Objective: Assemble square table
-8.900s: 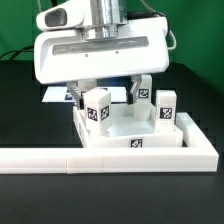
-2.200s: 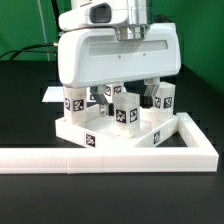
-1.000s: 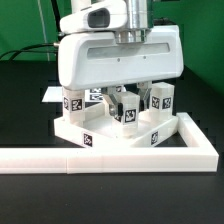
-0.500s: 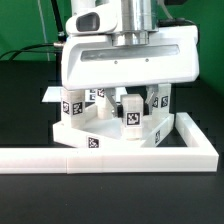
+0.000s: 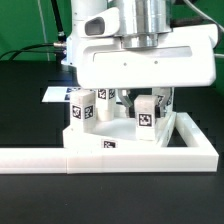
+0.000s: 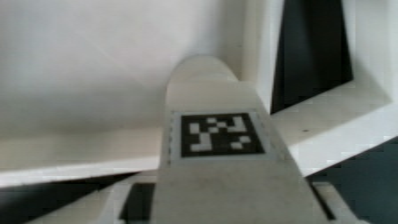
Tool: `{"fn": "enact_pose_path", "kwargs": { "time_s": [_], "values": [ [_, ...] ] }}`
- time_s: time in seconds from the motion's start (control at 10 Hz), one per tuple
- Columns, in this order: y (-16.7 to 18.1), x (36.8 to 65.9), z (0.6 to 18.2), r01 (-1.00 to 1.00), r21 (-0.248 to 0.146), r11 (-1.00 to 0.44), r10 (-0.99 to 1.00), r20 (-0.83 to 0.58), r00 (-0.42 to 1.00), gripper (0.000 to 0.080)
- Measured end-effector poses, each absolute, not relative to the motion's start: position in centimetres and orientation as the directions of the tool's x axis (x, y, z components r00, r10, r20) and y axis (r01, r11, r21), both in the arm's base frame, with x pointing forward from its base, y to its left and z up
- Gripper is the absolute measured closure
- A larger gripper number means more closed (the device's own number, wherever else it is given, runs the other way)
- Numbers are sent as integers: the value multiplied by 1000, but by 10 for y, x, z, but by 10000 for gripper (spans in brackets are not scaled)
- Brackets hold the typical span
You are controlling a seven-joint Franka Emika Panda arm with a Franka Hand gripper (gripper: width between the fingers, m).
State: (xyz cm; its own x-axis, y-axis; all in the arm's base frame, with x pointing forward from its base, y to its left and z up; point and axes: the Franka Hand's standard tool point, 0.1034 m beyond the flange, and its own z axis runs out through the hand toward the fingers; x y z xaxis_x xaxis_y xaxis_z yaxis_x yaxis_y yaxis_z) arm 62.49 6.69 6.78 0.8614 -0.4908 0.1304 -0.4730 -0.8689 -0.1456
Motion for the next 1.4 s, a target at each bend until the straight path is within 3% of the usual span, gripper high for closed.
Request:
{"fn": "enact_pose_path", "kwargs": {
  "time_s": [0.5,0.6,0.7,0.8,1.1,1.4],
  "values": [
    [73,624,67,-679,-173,-714,-697,80,712,507],
    [73,624,67,-647,-169,-744,-665,87,742,342],
    [73,624,67,-587,-163,-793,-605,100,790,196],
    [75,624,68,-566,-162,-809,-584,103,805,163],
    [79,626,77,-226,-124,-966,-244,159,957,152],
    [72,627,79,37,-75,-997,22,189,982,150]
  ]
}}
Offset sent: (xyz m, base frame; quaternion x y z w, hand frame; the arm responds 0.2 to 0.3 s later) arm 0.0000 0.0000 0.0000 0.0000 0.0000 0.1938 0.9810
